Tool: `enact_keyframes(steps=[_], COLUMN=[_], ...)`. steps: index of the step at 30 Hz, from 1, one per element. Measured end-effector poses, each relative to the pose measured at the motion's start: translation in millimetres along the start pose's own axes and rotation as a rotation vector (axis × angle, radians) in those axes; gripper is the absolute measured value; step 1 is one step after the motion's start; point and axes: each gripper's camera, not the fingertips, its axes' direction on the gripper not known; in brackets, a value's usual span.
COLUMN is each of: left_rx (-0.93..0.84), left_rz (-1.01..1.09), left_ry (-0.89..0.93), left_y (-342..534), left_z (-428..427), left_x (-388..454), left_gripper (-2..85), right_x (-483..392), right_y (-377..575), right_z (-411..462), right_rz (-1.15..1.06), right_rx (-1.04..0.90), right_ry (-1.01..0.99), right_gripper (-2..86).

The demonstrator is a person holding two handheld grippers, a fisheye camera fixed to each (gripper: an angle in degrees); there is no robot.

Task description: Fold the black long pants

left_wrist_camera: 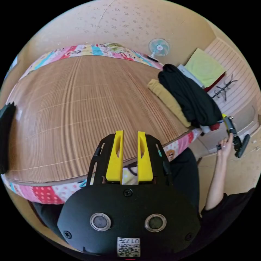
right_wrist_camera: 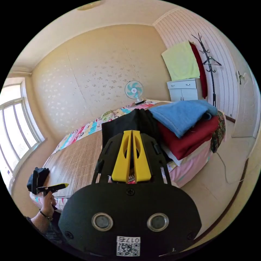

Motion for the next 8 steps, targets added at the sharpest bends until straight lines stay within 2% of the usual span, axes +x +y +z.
enact_keyframes(steps=[2, 4, 6, 7, 8], left_rx=[0.001, -0.030, -0.031, 0.025, 0.052], left_rz=[-0.028, -0.067, -0.090, -0.107, -0.131], left_ry=[-0.204, -0.270, -0.239, -0.197, -0.160], left_y=[24, 40, 56, 69, 79], left_z=[-8, -4, 3, -1, -1], left_x=[-17, -29, -39, -44, -48], left_gripper=[7.8, 7.0, 6.7, 6.6, 6.5], right_x=[-43, -83, -138, -164, -176], right_y=[18, 39, 72, 94, 106], right_z=[3, 25, 73, 96, 105], right_rz=[-0.067, -0.128, -0.224, -0.292, -0.326], right_rx=[0.004, -0.088, -0.352, -0.481, -0.532], right_ry=[-0.111, -0.267, -0.384, -0.370, -0.343], right_gripper=[0.4, 0.4, 0.4, 0.4, 0.4])
